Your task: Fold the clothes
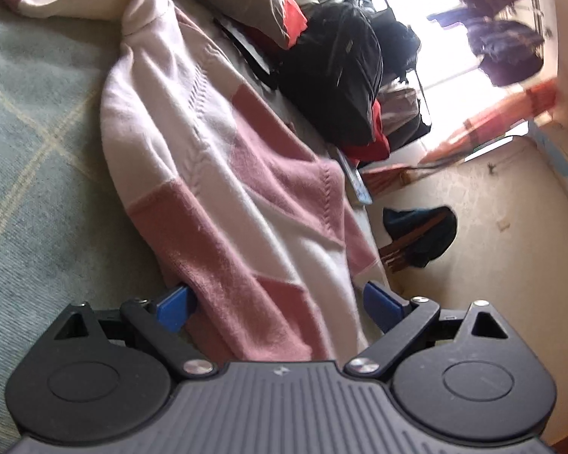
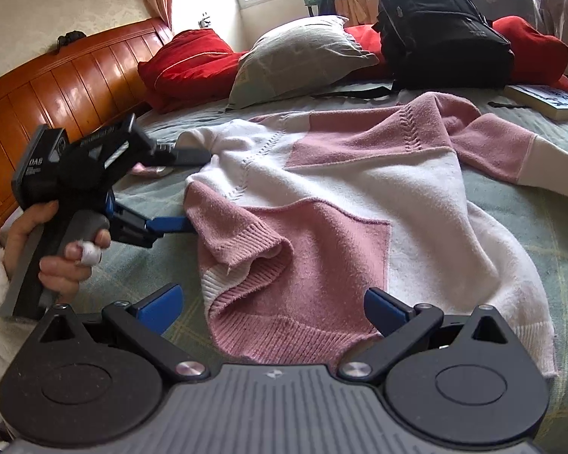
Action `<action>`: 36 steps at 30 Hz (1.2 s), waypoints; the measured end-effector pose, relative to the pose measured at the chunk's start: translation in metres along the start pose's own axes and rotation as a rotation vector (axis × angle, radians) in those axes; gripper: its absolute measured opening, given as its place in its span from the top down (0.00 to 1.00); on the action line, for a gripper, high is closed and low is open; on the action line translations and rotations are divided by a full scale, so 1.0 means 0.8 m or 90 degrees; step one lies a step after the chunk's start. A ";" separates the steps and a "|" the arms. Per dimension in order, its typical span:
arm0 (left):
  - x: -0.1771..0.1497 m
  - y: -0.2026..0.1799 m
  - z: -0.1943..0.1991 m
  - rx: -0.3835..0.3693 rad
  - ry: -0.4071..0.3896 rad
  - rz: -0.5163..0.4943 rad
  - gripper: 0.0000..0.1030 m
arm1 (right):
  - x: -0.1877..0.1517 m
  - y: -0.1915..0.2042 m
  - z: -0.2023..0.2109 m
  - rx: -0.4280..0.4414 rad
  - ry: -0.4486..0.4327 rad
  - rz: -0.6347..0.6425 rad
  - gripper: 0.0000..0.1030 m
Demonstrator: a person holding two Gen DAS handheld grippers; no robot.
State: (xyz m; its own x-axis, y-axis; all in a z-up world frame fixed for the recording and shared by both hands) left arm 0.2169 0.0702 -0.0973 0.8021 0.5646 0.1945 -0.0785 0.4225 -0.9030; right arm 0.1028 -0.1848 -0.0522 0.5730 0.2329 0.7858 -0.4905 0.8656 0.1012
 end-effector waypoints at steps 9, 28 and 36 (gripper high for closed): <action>-0.030 0.011 -0.039 -0.085 0.065 0.038 0.05 | -0.004 0.004 -0.002 0.005 0.005 0.001 0.00; -0.032 0.023 -0.032 0.050 -0.030 0.031 0.95 | -0.014 0.008 0.000 0.006 0.013 -0.012 0.00; -0.017 -0.015 0.094 0.117 -0.116 -0.093 0.95 | -0.012 0.010 0.014 -0.001 -0.004 -0.013 0.00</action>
State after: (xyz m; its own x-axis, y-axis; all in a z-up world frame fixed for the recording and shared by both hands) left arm 0.1628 0.1108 -0.0606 0.6951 0.5989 0.3977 -0.0889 0.6205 -0.7791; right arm 0.0858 -0.1855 -0.0522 0.5786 0.2132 0.7872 -0.4783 0.8705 0.1158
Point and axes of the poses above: each gripper's, at about its wrist camera, not at the fingertips, and z roughly against the way its jaws point, y to its left, x to its top, the point moved 2 cm from there along -z, roughly the way its jaws point, and after that the axes turned 12 degrees about z, right-handed, at the moved point
